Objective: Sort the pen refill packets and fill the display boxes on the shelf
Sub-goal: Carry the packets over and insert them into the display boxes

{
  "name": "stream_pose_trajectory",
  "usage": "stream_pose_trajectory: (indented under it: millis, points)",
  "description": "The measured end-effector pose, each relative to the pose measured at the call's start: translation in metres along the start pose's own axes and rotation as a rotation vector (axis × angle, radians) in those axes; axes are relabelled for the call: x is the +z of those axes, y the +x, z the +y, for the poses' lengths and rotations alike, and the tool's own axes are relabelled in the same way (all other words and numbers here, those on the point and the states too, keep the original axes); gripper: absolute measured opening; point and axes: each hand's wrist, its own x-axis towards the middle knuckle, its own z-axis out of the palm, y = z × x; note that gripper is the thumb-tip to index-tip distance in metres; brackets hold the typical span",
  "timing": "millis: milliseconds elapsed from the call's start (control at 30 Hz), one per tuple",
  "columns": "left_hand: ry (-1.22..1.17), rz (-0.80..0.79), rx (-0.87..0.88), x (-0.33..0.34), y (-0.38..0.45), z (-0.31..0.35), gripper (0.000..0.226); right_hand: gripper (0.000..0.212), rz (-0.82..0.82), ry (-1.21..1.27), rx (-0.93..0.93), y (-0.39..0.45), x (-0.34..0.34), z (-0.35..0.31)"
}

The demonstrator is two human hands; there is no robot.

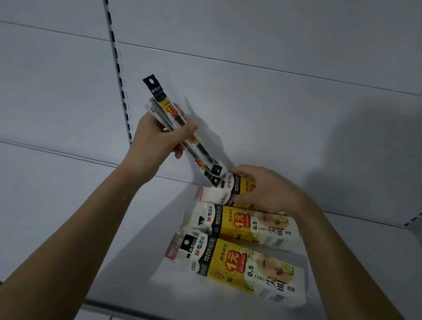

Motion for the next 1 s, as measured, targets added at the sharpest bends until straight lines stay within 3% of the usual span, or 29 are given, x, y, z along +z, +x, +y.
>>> stream_pose_trajectory:
  millis: [100, 300, 533, 767, 867, 1000]
  points:
    - [-0.027, 0.056, 0.021, 0.008, 0.005, 0.013, 0.022, 0.059, 0.116, 0.259, -0.100, -0.009, -0.007, -0.006]
    - [0.090, 0.086, 0.094, 0.028, 0.015, 0.043, 0.007, 0.063, 0.302, 0.479, -0.221, -0.011, -0.009, -0.008]
    - [0.223, 0.011, 0.110, 0.052, 0.010, 0.047, 0.002, 0.061, 0.292, 0.564, -0.237, -0.014, -0.005, -0.003]
    - [0.322, 0.114, 0.163, 0.061, 0.013, 0.053, 0.011, 0.061, 0.274, 0.597, -0.277, -0.017, -0.007, 0.000]
    - [0.259, 0.210, 0.158, 0.063, 0.017, 0.055, 0.017, 0.062, 0.291, 0.591, -0.265, -0.017, -0.006, 0.003]
    - [-0.103, 0.311, 0.149, 0.064, 0.025, 0.060, 0.010, 0.061, 0.292, 0.605, -0.262, -0.017, -0.005, 0.004]
